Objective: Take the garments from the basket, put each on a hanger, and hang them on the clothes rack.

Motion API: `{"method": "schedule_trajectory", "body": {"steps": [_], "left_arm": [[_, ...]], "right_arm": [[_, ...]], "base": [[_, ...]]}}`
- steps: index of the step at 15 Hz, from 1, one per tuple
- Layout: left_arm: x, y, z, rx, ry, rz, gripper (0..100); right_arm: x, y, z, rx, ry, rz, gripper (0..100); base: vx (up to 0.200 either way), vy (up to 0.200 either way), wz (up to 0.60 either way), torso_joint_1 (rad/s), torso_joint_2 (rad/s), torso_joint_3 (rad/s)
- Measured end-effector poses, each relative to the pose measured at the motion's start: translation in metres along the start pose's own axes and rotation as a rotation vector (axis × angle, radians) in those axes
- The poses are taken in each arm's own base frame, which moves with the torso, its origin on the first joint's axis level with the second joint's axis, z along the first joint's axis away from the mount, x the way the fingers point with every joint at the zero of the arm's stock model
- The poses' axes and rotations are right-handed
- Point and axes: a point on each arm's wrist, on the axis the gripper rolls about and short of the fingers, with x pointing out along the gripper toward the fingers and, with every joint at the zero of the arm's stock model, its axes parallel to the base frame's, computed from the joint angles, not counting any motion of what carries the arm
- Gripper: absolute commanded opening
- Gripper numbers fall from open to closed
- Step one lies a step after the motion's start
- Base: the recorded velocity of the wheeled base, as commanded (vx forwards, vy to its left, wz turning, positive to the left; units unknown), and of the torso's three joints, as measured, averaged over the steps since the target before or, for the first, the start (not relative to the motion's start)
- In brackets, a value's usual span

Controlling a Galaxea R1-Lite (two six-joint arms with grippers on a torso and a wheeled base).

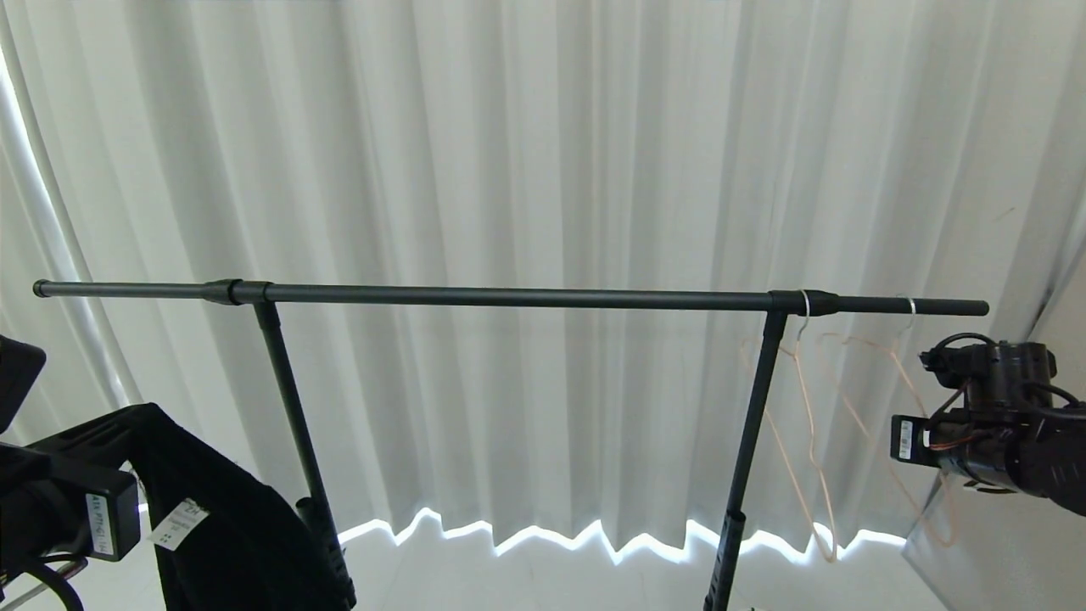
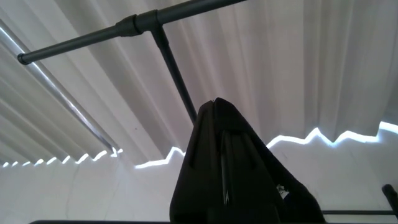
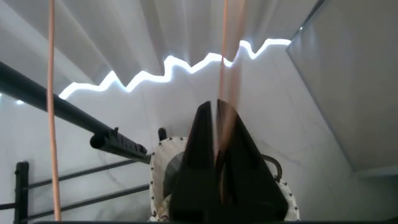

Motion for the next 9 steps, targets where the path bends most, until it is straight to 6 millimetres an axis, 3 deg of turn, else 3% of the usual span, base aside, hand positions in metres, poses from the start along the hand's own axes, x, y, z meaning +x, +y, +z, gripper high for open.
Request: {"method": "schedule_trajectory", "body": {"steps": [9], "left_arm": [[0.001, 0.0, 0.0, 0.0, 0.002, -0.002, 0]], "right_arm": [[-0.019, -0.001, 0.014, 0.014, -0.073, 0.017, 0]], "base": [[0.0, 0.0, 0.0, 0.0, 0.0, 0.0]]}}
